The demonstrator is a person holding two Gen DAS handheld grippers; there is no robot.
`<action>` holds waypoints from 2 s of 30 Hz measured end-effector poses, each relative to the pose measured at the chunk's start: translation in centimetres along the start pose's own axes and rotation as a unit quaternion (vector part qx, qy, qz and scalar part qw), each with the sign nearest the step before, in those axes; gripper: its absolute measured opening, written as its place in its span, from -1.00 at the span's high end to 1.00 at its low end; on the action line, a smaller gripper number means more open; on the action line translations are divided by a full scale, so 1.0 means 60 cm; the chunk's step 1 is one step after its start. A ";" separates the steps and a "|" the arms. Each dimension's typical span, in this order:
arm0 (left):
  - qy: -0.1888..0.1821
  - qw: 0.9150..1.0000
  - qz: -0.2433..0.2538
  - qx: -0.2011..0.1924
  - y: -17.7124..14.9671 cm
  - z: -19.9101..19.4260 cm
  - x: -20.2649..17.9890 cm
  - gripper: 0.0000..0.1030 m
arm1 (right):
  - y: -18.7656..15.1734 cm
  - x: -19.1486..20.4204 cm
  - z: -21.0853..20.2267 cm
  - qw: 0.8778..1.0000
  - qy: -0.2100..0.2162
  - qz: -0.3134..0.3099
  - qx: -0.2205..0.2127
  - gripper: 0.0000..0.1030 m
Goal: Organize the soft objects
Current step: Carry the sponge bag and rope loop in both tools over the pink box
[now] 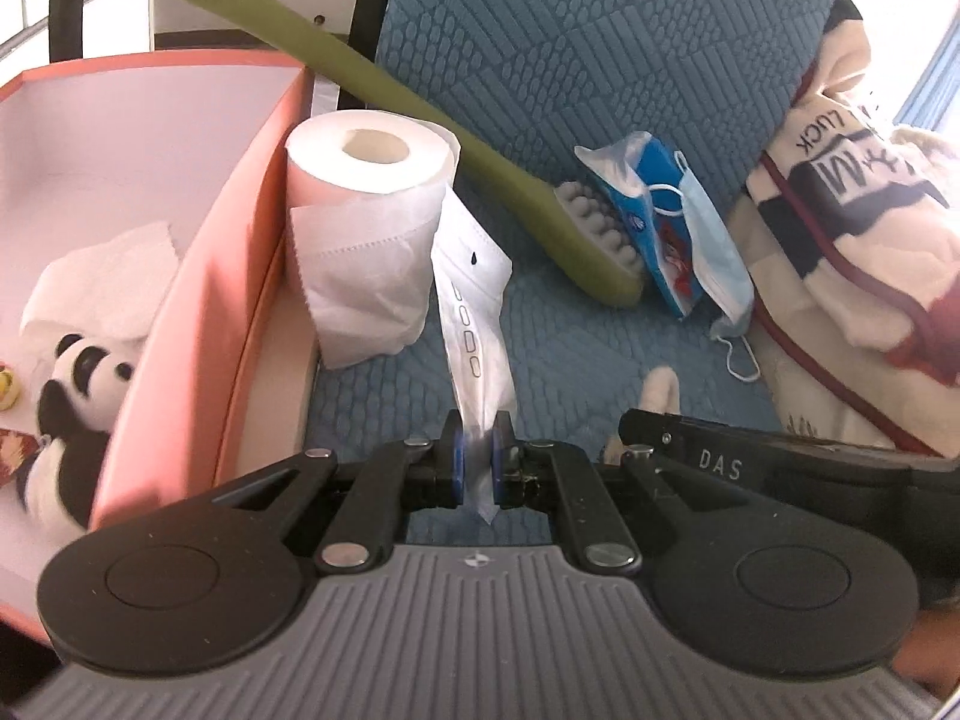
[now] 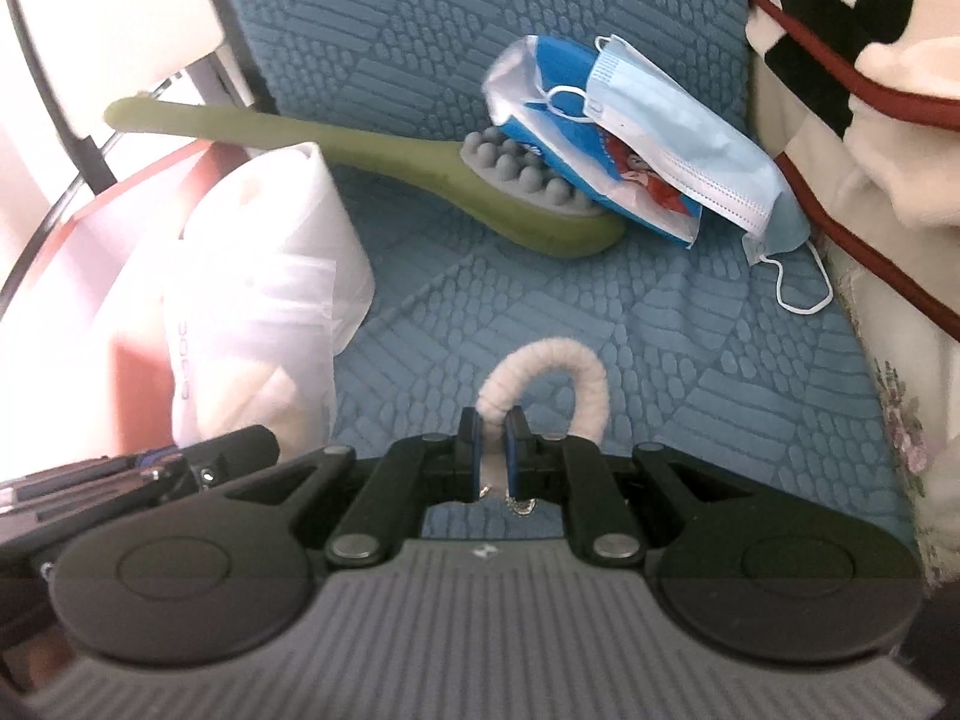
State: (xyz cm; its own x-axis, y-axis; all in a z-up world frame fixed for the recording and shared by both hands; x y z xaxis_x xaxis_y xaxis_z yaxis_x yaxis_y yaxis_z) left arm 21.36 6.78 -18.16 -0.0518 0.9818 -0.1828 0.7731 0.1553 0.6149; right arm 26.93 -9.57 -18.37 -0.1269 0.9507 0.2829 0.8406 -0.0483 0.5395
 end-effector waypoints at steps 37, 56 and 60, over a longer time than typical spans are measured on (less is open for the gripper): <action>-0.053 0.997 0.034 -0.035 -0.009 -0.188 0.005 0.81 | -0.068 0.074 -0.213 0.998 0.017 -0.042 -0.052 0.76; 0.001 0.997 -0.013 -0.074 -0.023 -0.300 0.153 0.81 | -0.087 0.241 -0.228 0.986 0.096 -0.120 -0.063 0.76; 0.014 0.997 -0.030 -0.073 -0.034 -0.313 0.192 0.81 | -0.099 0.280 -0.216 0.982 0.114 -0.138 -0.053 0.76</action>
State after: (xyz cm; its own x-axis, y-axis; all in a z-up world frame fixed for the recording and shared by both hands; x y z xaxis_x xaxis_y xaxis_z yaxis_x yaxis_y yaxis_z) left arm 7.32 19.85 -7.13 -0.1157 0.9724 -0.2024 0.6672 0.2270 0.7094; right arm 12.96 2.74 -6.57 -0.4665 0.8398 0.2779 0.7000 0.1584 0.6964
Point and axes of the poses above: each gripper's, at about its wrist camera, not at the fingertips, and z roughly the way its jaws point, x to its left, y to its top, the point moved 2 cm from there along z, roughly the way its jaws point, and after that the axes turned 8 degrees about z, right-handed, at the moved point
